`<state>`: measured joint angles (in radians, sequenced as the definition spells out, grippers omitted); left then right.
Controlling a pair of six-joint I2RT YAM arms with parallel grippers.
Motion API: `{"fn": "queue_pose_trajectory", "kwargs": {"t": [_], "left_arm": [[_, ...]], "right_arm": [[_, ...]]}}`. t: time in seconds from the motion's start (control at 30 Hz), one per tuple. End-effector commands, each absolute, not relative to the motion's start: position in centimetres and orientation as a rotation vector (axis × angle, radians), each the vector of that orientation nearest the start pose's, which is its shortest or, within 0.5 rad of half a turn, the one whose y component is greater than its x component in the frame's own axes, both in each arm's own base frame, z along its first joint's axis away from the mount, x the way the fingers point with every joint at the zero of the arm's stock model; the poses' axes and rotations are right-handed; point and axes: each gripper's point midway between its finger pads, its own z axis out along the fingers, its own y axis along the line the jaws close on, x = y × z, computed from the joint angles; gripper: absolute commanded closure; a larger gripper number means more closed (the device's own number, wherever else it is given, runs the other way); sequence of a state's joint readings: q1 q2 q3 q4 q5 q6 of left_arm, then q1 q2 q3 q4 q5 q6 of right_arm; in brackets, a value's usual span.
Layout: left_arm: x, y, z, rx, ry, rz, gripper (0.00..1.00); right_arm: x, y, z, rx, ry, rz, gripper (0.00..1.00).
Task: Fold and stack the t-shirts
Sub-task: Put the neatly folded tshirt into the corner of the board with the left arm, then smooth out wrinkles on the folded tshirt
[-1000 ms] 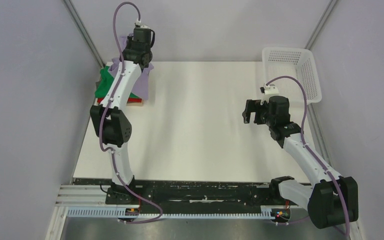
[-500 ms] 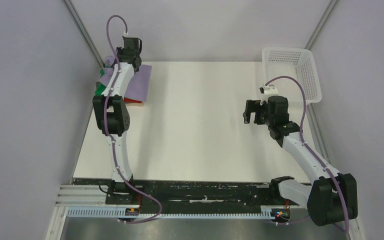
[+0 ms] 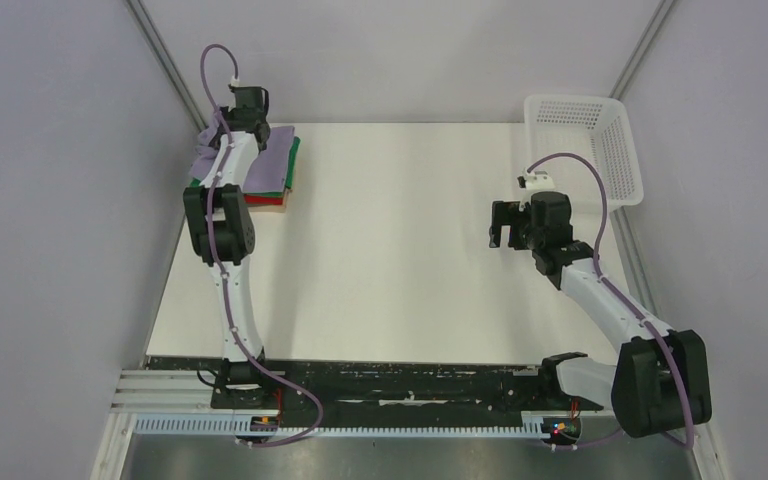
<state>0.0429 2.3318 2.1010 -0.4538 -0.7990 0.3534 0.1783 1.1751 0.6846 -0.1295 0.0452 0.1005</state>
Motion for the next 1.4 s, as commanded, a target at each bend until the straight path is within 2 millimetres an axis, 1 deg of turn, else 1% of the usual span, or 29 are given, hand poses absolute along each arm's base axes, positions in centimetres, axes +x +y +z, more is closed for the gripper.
{"fn": "queue_pose_trajectory", "kwargs": {"t": [0.0, 0.03, 0.07, 0.1, 0.13, 0.17, 0.23, 0.4, 0.47, 0.6, 0.73, 0.83, 0.93, 0.97, 1.0, 1.07, 1.13, 1.23, 1.37], "left_arm": [[57.7, 17.9, 18.4, -0.193, 2.111, 1.195, 0.98], [57.7, 18.0, 18.2, -0.191, 2.113, 1.200, 0.94], [57.7, 18.1, 18.2, -0.200, 2.111, 1.210, 0.74], [57.6, 18.2, 18.3, -0.211, 2.105, 1.226, 0.27], [57.4, 18.7, 18.8, -0.236, 2.085, 1.253, 0.01], [57.1, 19.0, 19.5, -0.274, 2.056, 1.290, 0.00], [56.9, 19.2, 20.8, -0.337, 2.012, 1.305, 0.00], [56.2, 19.0, 23.1, -0.450, 1.963, 1.241, 0.00], [56.3, 18.5, 23.4, -0.459, 1.975, 1.165, 0.00], [57.5, 16.4, 23.0, -0.444, 2.010, 0.927, 0.00], [59.9, 13.8, 21.8, -0.393, 2.031, 0.685, 0.00], [61.9, 13.2, 20.6, -0.373, 2.014, 0.575, 0.00], [63.8, 13.8, 19.2, -0.409, 1.991, 0.475, 0.00], [64.4, 14.4, 18.5, -0.436, 1.983, 0.450, 0.00], [65.0, 14.8, 18.3, -0.456, 1.969, 0.419, 0.00], [66.2, 15.4, 17.0, -0.473, 1.964, 0.333, 0.00], [67.0, 16.0, 15.3, -0.487, 1.963, 0.254, 0.00], [67.6, 16.6, 12.7, -0.516, 1.978, 0.156, 0.00], [67.5, 17.3, 9.1, -0.559, 2.021, 0.086, 0.00]], "right_arm": [[34.6, 5.0, 11.4, -0.053, 2.165, 0.060, 0.02], [34.6, 5.0, 11.3, -0.052, 2.165, 0.059, 0.02], [34.7, 4.9, 11.2, -0.053, 2.171, 0.053, 0.02], [34.7, 4.9, 11.1, -0.051, 2.176, 0.051, 0.02], [34.7, 4.8, 11.0, -0.048, 2.180, 0.047, 0.02], [34.6, 4.8, 10.9, -0.048, 2.183, 0.043, 0.02], [34.7, 4.8, 11.0, -0.046, 2.181, 0.041, 0.02], [34.7, 4.6, 11.2, -0.044, 2.171, 0.038, 0.02], [34.6, 4.7, 11.3, -0.044, 2.167, 0.040, 0.02], [34.6, 4.7, 11.5, -0.039, 2.162, 0.043, 0.02], [34.7, 4.6, 11.6, -0.035, 2.153, 0.042, 0.02], [34.8, 4.6, 11.5, -0.030, 2.152, 0.036, 0.02], [34.9, 4.2, 11.6, -0.008, 2.143, 0.016, 0.02], [35.0, 4.1, 11.7, -0.002, 2.134, 0.012, 0.02], [35.1, 4.0, 11.8, 0.002, 2.125, 0.006, 0.02], [35.0, 3.8, 11.9, 0.011, 2.111, 0.000, 0.02], [35.4, 3.8, 12.5, 0.021, 2.076, 0.000, 0.02], [35.6, 3.7, 12.8, 0.028, 2.062, -0.002, 0.02], [36.0, 3.8, 13.1, 0.040, 2.045, 0.007, 0.02]]}}
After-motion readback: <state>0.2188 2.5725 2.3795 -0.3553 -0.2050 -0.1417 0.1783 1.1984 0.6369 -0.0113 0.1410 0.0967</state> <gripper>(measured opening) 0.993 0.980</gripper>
